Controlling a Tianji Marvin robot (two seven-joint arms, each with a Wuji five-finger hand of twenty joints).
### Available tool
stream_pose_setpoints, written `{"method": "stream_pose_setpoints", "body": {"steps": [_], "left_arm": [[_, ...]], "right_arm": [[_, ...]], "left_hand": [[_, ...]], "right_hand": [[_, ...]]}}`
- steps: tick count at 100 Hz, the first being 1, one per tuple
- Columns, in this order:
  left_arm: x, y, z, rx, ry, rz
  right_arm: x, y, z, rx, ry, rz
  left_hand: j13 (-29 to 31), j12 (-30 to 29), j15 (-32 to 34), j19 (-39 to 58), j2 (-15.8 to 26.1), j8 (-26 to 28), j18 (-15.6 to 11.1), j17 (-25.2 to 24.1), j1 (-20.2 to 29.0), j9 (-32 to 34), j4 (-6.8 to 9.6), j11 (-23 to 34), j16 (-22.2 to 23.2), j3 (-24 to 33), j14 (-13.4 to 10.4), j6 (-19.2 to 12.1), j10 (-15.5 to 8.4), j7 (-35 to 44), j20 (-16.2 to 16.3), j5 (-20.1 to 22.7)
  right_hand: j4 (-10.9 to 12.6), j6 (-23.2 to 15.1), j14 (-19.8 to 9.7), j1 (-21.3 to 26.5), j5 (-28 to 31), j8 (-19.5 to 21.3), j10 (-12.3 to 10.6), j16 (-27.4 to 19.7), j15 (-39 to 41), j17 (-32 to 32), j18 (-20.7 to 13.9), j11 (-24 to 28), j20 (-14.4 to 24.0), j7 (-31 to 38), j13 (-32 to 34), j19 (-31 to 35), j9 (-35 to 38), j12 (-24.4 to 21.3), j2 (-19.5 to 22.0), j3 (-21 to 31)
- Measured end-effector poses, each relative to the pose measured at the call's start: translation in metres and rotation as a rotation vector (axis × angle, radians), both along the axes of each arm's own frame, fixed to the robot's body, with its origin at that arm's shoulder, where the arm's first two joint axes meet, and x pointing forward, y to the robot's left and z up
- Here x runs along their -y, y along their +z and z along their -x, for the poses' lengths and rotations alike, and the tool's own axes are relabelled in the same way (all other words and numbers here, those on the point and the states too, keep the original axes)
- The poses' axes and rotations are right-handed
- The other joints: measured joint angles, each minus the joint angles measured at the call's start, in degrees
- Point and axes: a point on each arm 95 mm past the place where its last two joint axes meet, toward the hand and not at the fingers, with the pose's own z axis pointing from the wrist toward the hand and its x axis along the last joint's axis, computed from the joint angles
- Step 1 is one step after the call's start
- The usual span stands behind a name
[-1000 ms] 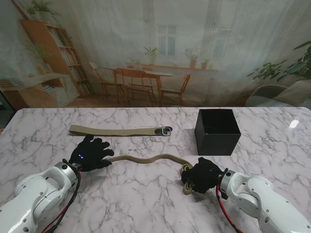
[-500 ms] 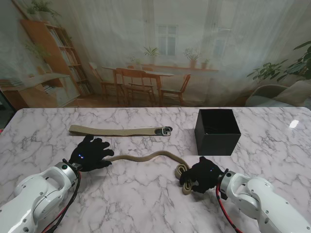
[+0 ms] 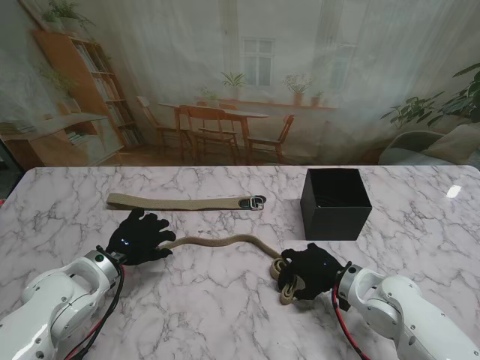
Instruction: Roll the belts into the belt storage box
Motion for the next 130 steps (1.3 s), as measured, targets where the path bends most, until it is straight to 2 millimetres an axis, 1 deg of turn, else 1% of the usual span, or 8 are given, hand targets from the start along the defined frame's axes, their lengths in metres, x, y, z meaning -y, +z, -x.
{"method": "stream_pose_setpoints", "body": {"steps": [14, 25, 51, 82, 94, 113, 126, 130], "left_arm": [[0.0, -0.0001, 0.0, -0.001, 0.0, 0.0], [0.0, -0.0001, 0.0, -0.001, 0.0, 0.0], [0.0001, 0.0, 0.0, 0.0, 0.0, 0.001], [0.0001, -0.0001, 0.0, -0.002, 0.0, 0.0], [0.0001, -0.0001, 0.0, -0.002, 0.0, 0.0], [0.0001, 0.0, 0.0, 0.0, 0.0, 0.001], [-0.0001, -0.0001, 0.0, 0.0, 0.0, 0.001], [-0.0002, -0.0001, 0.0, 0.0, 0.001, 0.001]], "right_arm": [[-0.0004, -0.0007, 0.0008, -0.013, -0.01, -0.008], [-0.0002, -0.0008, 0.0019, -0.018, -0.014, -0.008], [0.0005, 0.0001, 0.0022, -0.03, -0.017, 0.0], [0.0014, 0.0003, 0.001, -0.031, -0.023, 0.003], [0.0021, 0.0021, 0.0004, -0.036, -0.02, 0.02], [0.0007, 0.0056, -0.0017, -0.051, -0.007, 0.055], [0.0007, 0.0048, -0.0027, -0.044, -0.007, 0.049], [0.0008, 0.0047, -0.0027, -0.043, -0.008, 0.047]], "left_hand": [[0.0, 0.0, 0.0, 0.0, 0.0, 0.0, 0.0, 0.0, 0.0, 0.0, 0.0, 0.0, 0.0, 0.0, 0.0, 0.0, 0.0, 0.0, 0.0, 0.0], [0.0, 0.0, 0.0, 0.0, 0.0, 0.0, 0.0, 0.0, 0.0, 0.0, 0.0, 0.0, 0.0, 0.0, 0.0, 0.0, 0.0, 0.0, 0.0, 0.0], [0.0, 0.0, 0.0, -0.6, 0.0, 0.0, 0.0, 0.0, 0.0, 0.0, 0.0, 0.0, 0.0, 0.0, 0.0, 0.0, 0.0, 0.0, 0.0, 0.0], [0.0, 0.0, 0.0, -0.7, 0.0, 0.0, 0.0, 0.0, 0.0, 0.0, 0.0, 0.0, 0.0, 0.0, 0.0, 0.0, 0.0, 0.0, 0.0, 0.0], [0.0, 0.0, 0.0, -0.7, 0.0, 0.0, 0.0, 0.0, 0.0, 0.0, 0.0, 0.0, 0.0, 0.0, 0.0, 0.0, 0.0, 0.0, 0.0, 0.0], [0.0, 0.0, 0.0, -0.7, 0.0, 0.0, 0.0, 0.0, 0.0, 0.0, 0.0, 0.0, 0.0, 0.0, 0.0, 0.0, 0.0, 0.0, 0.0, 0.0], [0.0, 0.0, 0.0, -0.7, 0.0, 0.0, 0.0, 0.0, 0.0, 0.0, 0.0, 0.0, 0.0, 0.0, 0.0, 0.0, 0.0, 0.0, 0.0, 0.0], [0.0, 0.0, 0.0, -0.7, 0.0, 0.0, 0.0, 0.0, 0.0, 0.0, 0.0, 0.0, 0.0, 0.0, 0.0, 0.0, 0.0, 0.0, 0.0, 0.0]], "right_hand": [[-0.1, 0.1, 0.0, -1.3, 0.5, -0.1, 0.2, -0.9, 0.0, -1.0, 0.0, -0.2, -1.0, 1.3, -1.2, -0.2, -3.0, -0.2, 0.0, 0.0], [-0.4, 0.7, 0.1, -2.9, 0.5, -0.8, 0.2, -1.3, 0.0, -1.9, 0.0, -0.2, -1.4, 5.7, -1.8, -0.3, -3.6, -0.2, 0.0, -0.2], [-0.6, 1.3, 0.7, -2.9, 0.5, -0.8, 0.2, -1.4, 0.0, -2.8, 0.0, -0.2, -1.9, 6.5, -3.6, -0.7, -3.5, -0.2, 0.0, -0.3], [-0.6, 1.3, 0.7, -3.0, 0.5, -0.8, -0.9, -2.3, 0.0, -3.4, 0.0, -0.7, -2.5, 7.2, -3.6, -0.9, -2.1, -0.5, -0.1, -0.3], [-0.6, 1.3, 0.7, -3.0, 0.5, -0.8, -2.1, -2.3, 0.0, -3.8, 0.0, -1.5, -2.7, 7.2, -3.6, -0.9, -1.6, -0.9, -0.1, -0.3], [-0.6, 1.3, 0.2, -3.1, 1.0, -1.0, -2.3, -2.7, -1.4, -5.3, 0.0, -2.1, -3.8, 8.7, -5.5, -1.5, -1.6, -1.0, -1.3, -0.2], [-0.7, 1.4, 0.1, -3.7, 2.3, -1.5, -3.1, -2.8, -1.4, -5.9, 0.0, -0.4, -4.3, 8.9, -6.8, -1.7, -2.7, -0.3, -1.8, -0.1], [-0.7, 1.6, 0.1, -3.7, 2.5, -1.5, -3.8, -2.8, -1.4, -5.9, 0.0, 0.0, -4.4, 8.9, -6.8, -1.7, -1.6, -0.2, -1.8, -0.1]]}}
